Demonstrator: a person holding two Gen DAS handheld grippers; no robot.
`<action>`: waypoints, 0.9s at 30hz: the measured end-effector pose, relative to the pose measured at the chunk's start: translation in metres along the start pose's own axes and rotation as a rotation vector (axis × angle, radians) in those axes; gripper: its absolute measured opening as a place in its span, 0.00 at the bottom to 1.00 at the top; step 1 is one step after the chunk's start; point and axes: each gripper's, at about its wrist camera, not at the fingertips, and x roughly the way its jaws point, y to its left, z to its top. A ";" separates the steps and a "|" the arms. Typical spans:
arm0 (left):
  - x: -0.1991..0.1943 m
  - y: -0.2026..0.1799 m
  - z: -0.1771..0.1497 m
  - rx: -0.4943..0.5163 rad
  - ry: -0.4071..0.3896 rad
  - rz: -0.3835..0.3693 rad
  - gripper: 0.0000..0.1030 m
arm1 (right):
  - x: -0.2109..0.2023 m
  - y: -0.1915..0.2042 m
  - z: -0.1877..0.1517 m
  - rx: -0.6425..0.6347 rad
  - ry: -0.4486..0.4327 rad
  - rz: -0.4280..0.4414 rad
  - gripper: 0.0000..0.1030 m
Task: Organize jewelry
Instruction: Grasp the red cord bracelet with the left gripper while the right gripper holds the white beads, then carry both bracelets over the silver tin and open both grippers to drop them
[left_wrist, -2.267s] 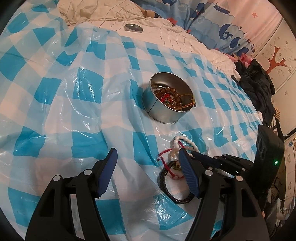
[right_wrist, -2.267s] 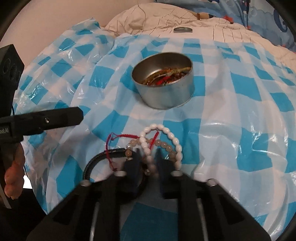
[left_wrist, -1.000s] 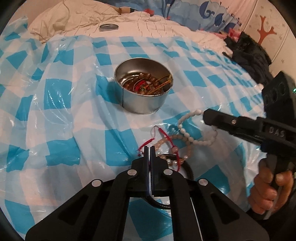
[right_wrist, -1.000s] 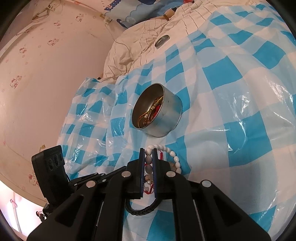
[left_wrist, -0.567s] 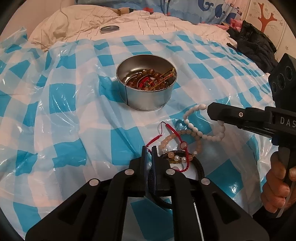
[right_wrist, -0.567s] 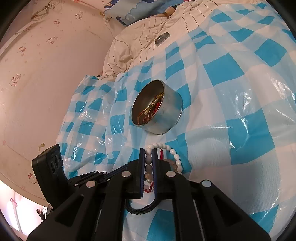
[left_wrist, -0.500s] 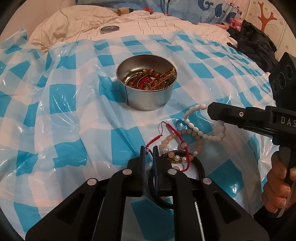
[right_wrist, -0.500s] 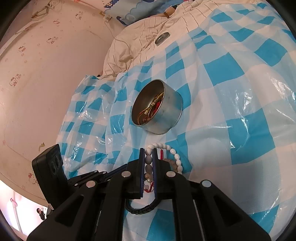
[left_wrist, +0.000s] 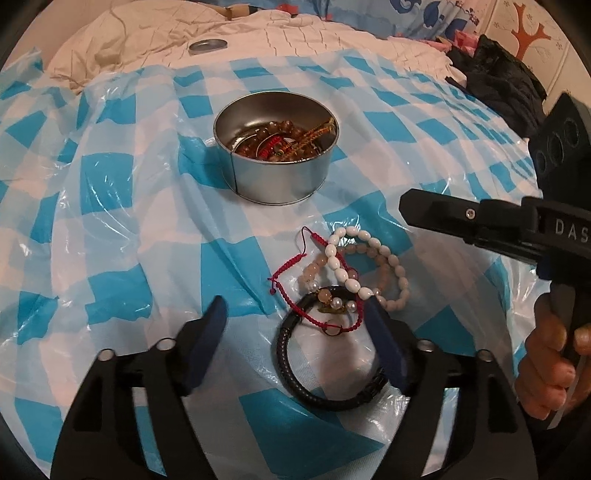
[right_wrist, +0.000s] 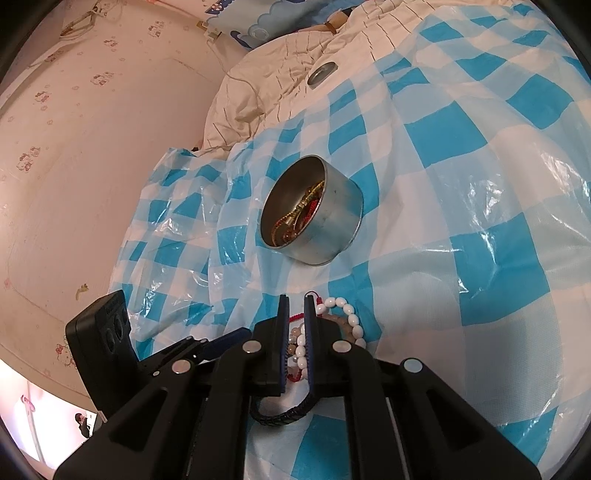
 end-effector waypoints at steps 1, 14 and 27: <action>0.001 -0.001 -0.001 0.005 0.003 -0.003 0.75 | 0.001 0.000 0.000 -0.009 0.007 -0.020 0.12; 0.007 0.037 -0.002 -0.210 0.017 -0.234 0.32 | 0.027 0.028 -0.020 -0.211 0.183 -0.137 0.36; 0.011 0.025 0.003 -0.191 -0.011 -0.221 0.02 | 0.041 0.030 -0.034 -0.296 0.224 -0.210 0.11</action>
